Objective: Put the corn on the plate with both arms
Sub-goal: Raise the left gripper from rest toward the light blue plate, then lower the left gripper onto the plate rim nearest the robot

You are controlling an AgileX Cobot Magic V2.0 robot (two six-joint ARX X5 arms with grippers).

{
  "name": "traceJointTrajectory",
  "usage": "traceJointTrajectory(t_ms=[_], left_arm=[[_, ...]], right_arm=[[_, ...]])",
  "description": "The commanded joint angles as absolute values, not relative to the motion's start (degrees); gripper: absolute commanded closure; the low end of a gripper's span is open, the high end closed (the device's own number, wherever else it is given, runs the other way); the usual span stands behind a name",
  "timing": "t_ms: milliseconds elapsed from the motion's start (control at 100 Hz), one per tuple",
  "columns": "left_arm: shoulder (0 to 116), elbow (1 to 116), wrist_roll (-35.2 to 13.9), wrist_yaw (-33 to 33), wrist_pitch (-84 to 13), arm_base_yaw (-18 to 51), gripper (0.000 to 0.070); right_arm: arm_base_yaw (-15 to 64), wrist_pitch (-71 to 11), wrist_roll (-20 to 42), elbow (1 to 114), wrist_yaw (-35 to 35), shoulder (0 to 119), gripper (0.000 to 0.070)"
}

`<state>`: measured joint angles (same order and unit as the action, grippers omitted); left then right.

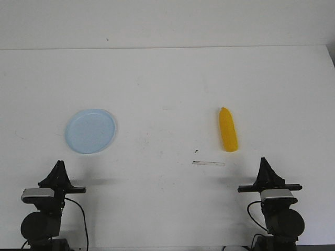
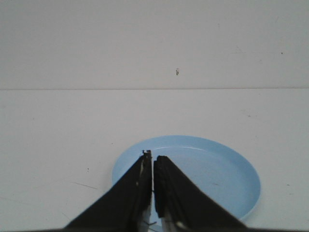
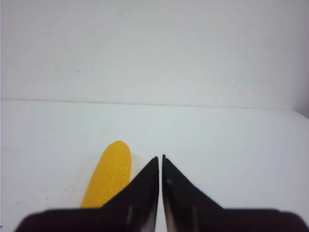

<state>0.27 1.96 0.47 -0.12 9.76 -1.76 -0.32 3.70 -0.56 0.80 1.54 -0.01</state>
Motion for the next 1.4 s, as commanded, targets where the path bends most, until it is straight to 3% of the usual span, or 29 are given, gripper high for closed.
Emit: traceJointTrajectory(t_ms=[0,220,450,690,770,940,1390], left_arm=[[0.2,0.8,0.4,-0.3,10.4,-1.9,0.0699],[0.2,0.8,-5.4,-1.6,10.3,-1.9,0.0699],[1.0,4.5,-5.5,-1.8,9.5,-1.9,0.0699],[7.0,14.8,-5.5,-1.7,-0.6,-1.9,0.0699],[10.2,18.3,-6.0,-1.7,-2.2,-1.9,0.0699],[19.5,26.7,-12.3,-1.7,-6.5,-1.9,0.0699],[50.1,46.5,-13.1,1.2,-16.7,-1.9,0.0699]], right_arm=[[-0.2,4.3,0.1,0.7,1.5,0.1,0.0691],[-0.2,4.3,0.1,0.7,1.5,0.1,0.0691],[-0.2,4.3,0.1,0.7,1.5,0.1,0.0691],[-0.2,4.3,0.1,0.7,1.5,0.1,0.0691],[-0.2,4.3,0.1,0.7,1.5,0.1,0.0691],[-0.2,4.3,0.1,0.7,1.5,0.1,0.0691],[-0.2,4.3,0.1,0.7,1.5,0.1,0.0691]])
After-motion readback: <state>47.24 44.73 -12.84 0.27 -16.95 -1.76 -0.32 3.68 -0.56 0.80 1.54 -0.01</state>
